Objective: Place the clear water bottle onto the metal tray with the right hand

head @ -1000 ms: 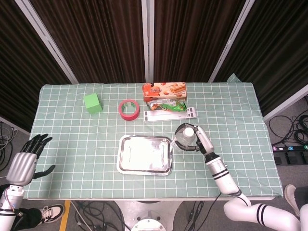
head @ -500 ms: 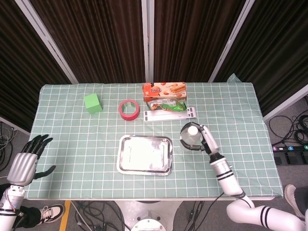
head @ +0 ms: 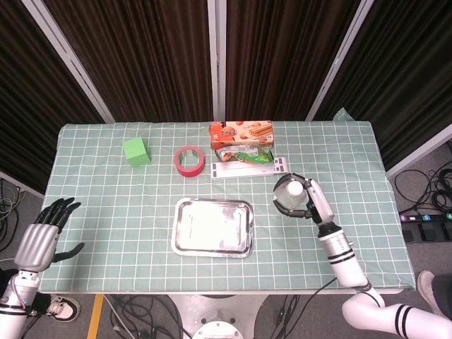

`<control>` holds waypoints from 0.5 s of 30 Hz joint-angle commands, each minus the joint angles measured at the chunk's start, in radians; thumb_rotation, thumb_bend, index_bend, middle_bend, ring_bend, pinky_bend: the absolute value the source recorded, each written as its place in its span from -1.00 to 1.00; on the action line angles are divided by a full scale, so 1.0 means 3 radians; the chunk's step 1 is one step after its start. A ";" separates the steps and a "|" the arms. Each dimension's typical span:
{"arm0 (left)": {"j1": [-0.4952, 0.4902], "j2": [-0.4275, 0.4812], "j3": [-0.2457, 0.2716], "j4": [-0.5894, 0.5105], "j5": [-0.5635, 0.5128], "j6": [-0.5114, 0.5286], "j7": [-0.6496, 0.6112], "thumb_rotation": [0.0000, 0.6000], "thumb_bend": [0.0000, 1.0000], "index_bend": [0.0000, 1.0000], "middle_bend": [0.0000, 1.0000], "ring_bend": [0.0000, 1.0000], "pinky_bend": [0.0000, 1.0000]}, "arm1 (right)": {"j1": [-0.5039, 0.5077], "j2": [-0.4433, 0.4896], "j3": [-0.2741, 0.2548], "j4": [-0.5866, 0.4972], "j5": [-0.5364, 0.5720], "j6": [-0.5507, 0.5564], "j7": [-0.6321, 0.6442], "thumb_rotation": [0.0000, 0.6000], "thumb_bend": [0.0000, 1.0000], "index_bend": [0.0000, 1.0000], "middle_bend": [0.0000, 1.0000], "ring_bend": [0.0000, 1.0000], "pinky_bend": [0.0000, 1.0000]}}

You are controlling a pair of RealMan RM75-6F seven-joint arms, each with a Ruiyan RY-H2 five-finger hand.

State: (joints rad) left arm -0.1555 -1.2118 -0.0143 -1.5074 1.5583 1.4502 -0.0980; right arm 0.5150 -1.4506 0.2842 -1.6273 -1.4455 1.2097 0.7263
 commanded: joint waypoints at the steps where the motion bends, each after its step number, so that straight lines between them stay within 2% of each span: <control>1: -0.0001 0.0009 -0.0005 -0.0007 -0.0007 -0.0001 0.0001 1.00 -0.58 -0.64 -0.63 -0.81 -0.65 | 0.0056 0.0052 0.0111 -0.0213 -0.0080 0.0125 -0.0098 1.00 -0.23 0.29 0.08 -0.22 0.01; 3: -0.0003 0.0009 -0.0011 -0.0011 -0.0013 0.0000 -0.0007 1.00 -0.58 -0.64 -0.63 -0.81 -0.65 | 0.0050 -0.0005 0.0044 -0.0128 0.0002 0.0068 -0.0157 1.00 -0.23 0.29 0.08 -0.22 0.01; 7: 0.0001 0.0005 -0.0003 0.0001 -0.0013 -0.0004 -0.0015 1.00 -0.58 -0.64 -0.63 -0.81 -0.65 | 0.0079 -0.0210 -0.0113 0.0287 0.0312 -0.0274 -0.0131 1.00 -0.22 0.29 0.08 -0.22 0.01; 9: 0.0006 0.0011 0.0000 0.0007 -0.0016 -0.0001 -0.0019 1.00 -0.58 -0.64 -0.63 -0.81 -0.65 | 0.0107 -0.0275 -0.0126 0.0376 0.0276 -0.0292 -0.0117 1.00 -0.22 0.29 0.08 -0.22 0.01; 11: 0.0007 0.0021 -0.0003 0.0005 -0.0024 -0.0003 -0.0022 1.00 -0.58 -0.64 -0.63 -0.81 -0.65 | 0.0144 -0.0274 -0.0077 0.0319 0.0161 -0.0214 -0.0112 1.00 -0.21 0.29 0.08 -0.22 0.01; 15: -0.0013 0.0028 -0.0025 -0.0022 -0.0013 0.0003 -0.0010 1.00 -0.58 -0.64 -0.63 -0.81 -0.65 | 0.0231 -0.0114 0.0121 -0.0113 -0.0083 -0.0006 -0.0185 1.00 -0.21 0.29 0.08 -0.22 0.01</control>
State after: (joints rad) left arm -0.1581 -1.2033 -0.0208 -1.5127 1.5534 1.4509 -0.1022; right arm 0.5581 -1.5119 0.2804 -1.5482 -1.4146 1.1649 0.6865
